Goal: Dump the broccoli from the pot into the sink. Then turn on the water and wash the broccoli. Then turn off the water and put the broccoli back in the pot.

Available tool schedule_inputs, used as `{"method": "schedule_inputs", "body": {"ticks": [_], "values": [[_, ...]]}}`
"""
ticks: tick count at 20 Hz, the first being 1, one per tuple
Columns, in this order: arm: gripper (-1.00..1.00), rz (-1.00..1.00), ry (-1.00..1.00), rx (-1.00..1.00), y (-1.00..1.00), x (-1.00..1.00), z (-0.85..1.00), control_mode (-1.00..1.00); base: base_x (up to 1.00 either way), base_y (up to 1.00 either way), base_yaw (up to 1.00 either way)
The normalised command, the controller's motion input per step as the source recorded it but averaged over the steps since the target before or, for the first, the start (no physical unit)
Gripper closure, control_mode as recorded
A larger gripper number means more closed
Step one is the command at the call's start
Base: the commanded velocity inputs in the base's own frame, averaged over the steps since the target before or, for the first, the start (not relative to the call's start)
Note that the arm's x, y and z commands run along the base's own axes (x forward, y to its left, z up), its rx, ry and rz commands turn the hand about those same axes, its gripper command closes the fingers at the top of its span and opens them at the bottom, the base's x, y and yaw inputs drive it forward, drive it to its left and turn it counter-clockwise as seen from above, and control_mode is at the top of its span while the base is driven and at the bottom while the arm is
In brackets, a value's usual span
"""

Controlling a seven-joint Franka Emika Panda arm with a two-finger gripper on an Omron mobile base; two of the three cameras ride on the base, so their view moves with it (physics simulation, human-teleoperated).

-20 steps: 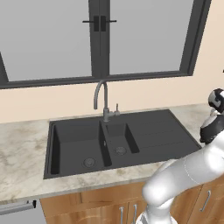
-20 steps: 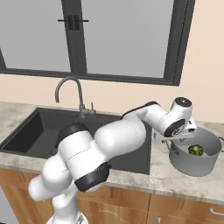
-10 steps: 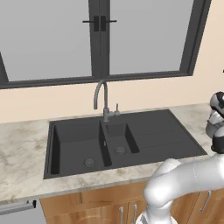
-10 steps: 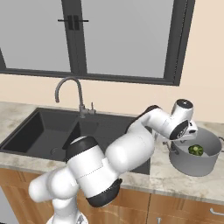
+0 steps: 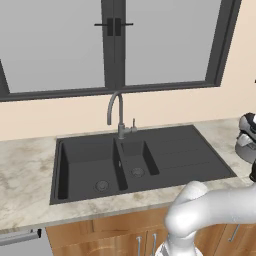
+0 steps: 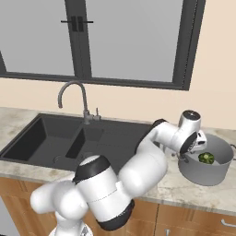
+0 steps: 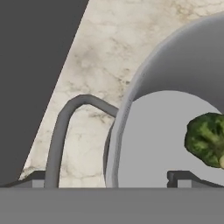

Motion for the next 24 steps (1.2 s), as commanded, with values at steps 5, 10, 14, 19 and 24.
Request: {"method": "schedule_inputs", "body": {"ticks": [5, 10, 14, 19, 24], "values": [[-1.0, 0.0, 0.0, -0.02, 0.0, 0.19, -0.39, -1.0, 0.0, 0.0, 0.0], [1.0, 0.0, 0.0, 0.0, 0.0, 0.03, -0.42, -1.0, 0.0, 0.0, 0.0], [1.0, 0.0, 0.0, 0.0, 0.0, -0.11, -0.26, -1.0, 0.0, 0.0, 0.0], [1.0, 0.0, 0.0, 0.0, 0.45, -0.4, 0.0, -1.0, 0.0, 0.0, 0.0], [1.0, 0.0, -0.11, 0.0, 0.97, -0.25, 0.47, -1.0, 0.0, 0.0, 0.0]]}}
